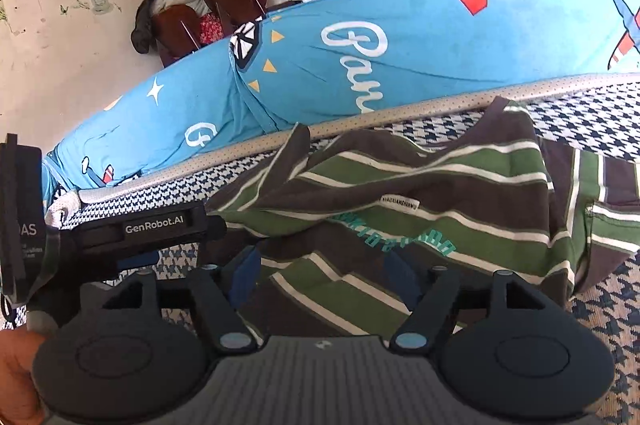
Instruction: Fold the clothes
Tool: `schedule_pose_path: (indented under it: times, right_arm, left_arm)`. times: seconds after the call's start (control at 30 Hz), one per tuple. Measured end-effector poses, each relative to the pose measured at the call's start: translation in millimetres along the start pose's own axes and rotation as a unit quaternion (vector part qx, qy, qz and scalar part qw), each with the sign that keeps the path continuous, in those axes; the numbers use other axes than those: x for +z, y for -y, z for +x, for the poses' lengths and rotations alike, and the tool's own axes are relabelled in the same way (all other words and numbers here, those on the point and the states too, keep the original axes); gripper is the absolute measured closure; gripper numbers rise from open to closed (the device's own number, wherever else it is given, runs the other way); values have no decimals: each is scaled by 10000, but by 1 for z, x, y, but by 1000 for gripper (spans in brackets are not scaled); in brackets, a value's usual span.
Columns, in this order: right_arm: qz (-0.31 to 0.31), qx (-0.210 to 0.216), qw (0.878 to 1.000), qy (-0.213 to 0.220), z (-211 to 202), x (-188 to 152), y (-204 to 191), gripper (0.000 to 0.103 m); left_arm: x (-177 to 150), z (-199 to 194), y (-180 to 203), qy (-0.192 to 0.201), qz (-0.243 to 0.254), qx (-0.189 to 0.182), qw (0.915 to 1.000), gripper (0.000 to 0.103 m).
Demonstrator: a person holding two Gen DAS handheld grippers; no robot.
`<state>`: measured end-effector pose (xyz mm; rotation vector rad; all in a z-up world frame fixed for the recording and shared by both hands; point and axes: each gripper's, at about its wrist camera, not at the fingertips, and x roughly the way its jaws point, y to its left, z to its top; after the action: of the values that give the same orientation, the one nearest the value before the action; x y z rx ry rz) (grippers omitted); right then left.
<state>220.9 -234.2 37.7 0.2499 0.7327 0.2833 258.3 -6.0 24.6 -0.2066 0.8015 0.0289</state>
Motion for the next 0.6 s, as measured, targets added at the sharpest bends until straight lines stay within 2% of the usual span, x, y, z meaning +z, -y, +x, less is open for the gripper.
schedule_pose_path:
  times: [0.1,0.23,0.47,0.6]
  right_arm:
    - [204,131,9991,-337,3,-1,6,33]
    - [187,-37,9979,-616,1,-6,10,33]
    - [2,-586,9959,-684,-10,-7,22,33]
    - [97,-635,9953,-725,-16,-6,32,33]
  left_arm:
    - [-5,-3,4,-42,85,-65,9999,0]
    - [-12,-10,10,-10,195,-34,9998,0]
    - [-22,-27,28,213,587,104,9980,0]
    - [-25,-33,38,336,717,103,9968,0]
